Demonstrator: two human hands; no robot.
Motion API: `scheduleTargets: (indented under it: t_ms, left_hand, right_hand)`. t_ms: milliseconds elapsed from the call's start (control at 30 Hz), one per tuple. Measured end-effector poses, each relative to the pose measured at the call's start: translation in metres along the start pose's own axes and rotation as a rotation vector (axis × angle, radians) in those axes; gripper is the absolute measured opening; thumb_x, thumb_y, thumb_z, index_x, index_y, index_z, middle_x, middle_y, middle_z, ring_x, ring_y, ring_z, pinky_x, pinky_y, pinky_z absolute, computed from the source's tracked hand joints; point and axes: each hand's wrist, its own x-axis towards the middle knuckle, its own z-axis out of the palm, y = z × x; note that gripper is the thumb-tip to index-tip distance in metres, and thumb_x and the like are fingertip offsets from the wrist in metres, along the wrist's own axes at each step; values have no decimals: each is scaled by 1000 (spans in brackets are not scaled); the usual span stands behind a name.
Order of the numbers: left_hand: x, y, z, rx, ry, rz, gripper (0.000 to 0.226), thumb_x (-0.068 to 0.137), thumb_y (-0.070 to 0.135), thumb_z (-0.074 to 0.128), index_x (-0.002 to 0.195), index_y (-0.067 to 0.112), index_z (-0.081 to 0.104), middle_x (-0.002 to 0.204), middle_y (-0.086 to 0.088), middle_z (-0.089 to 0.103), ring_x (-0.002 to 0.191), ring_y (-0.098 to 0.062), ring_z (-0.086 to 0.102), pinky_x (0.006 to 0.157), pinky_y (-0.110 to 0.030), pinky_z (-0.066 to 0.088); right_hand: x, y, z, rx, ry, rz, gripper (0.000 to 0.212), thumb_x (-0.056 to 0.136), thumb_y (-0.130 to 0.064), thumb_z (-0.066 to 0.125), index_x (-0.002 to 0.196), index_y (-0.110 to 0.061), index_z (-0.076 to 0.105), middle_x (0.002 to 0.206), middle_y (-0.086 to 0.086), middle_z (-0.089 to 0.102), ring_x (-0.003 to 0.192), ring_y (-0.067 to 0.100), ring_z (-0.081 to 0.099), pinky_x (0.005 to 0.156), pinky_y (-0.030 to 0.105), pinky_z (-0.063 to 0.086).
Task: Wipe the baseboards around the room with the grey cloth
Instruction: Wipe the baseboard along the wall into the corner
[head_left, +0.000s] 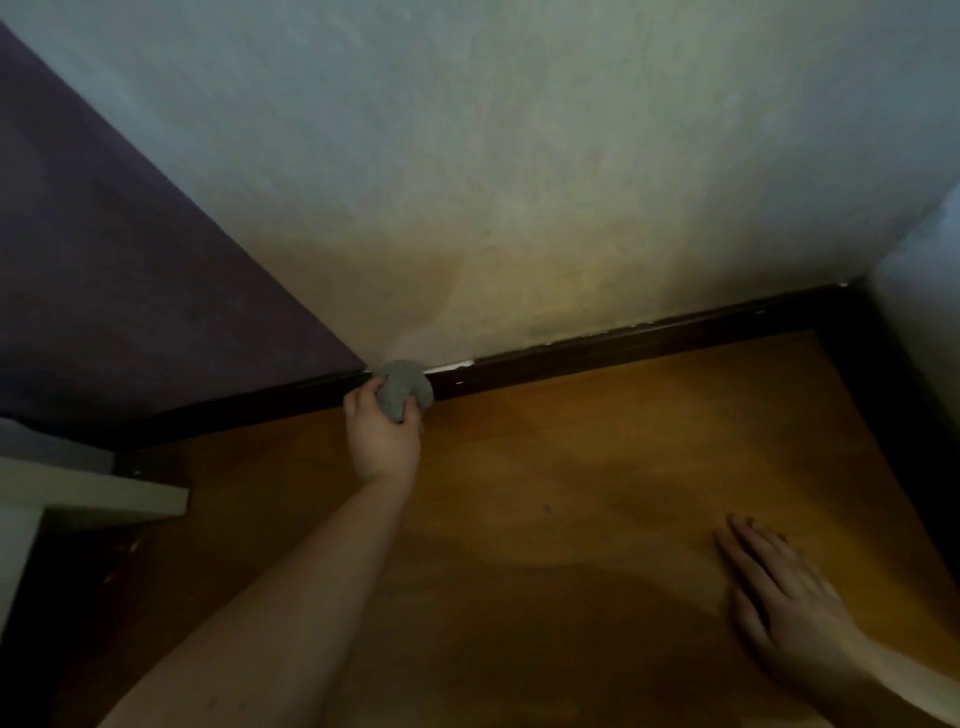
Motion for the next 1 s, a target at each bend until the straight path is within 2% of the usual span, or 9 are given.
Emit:
scheduleTargets:
  t_ms: [100,233,433,533,633,700,833,933,1000]
  left_hand:
    - [-1,-12,-12,20,0,-2,43,88,14,70,128,3,57,132,-17,50,114,-36,55,97,-35,42]
    - [-15,-24,-11,55,-98,92,41,90,19,69,128,7,58,131,-12,50,112,-30,55,91,-26,37]
    - [-56,-2,19,31,-329,269,42,85,14,73,124,7,60,123,-9,52,109,-25,55,91,-25,37]
    - [-80,15,40,-21,-434,327,43,84,15,74,124,7,61,121,-5,52,109,-23,55,91,-23,37]
    - [-103,34,62,-71,-543,378,44,85,19,75,127,13,62,120,4,47,107,-16,52,89,-21,37]
    - [-119,50,78,-73,-614,408,45,88,27,74,130,18,59,126,3,48,108,-12,49,89,-25,38]
    - [-152,81,108,-100,-684,492,46,89,30,73,131,20,58,128,0,54,110,-15,52,89,-24,37]
    - [-175,93,124,-98,-721,507,46,88,27,73,131,19,57,127,1,55,112,-17,53,87,-24,37]
    - [-185,102,134,-102,-738,495,47,89,27,73,132,20,56,127,1,55,112,-17,53,87,-25,38]
  right_hand:
    - [6,-8,0,-23,-25,46,65,99,-57,12,151,-27,38,158,-4,31,144,12,21,114,31,12]
    - [11,-20,-2,-20,-65,28,60,101,-53,15,151,-25,34,156,3,37,143,19,25,116,30,5]
    - [4,-13,-6,-19,-97,40,57,103,-58,15,156,-39,8,161,-12,13,149,2,-6,119,26,-10]
    - [6,-16,-4,-51,-124,27,60,102,-60,15,157,-36,10,164,-9,11,147,3,-3,119,29,-7]
    - [10,-21,-5,-85,-111,-7,67,98,-64,7,157,-34,-2,160,-14,-13,147,5,-11,111,22,-25]
    - [11,-24,-9,-46,-105,-13,68,97,-65,8,156,-35,-6,158,-16,-20,147,4,-16,108,19,-28]
    - [-22,-27,-4,42,3,184,69,96,-68,2,155,-35,-9,158,-12,-20,149,9,-16,115,29,-18]
    - [-69,-17,17,124,6,322,70,93,-75,2,150,-43,-23,153,-19,-37,144,5,-30,111,30,-29]
    - [-85,-6,22,186,-26,352,79,88,-83,11,148,-46,-25,152,-23,-39,142,3,-34,109,31,-32]
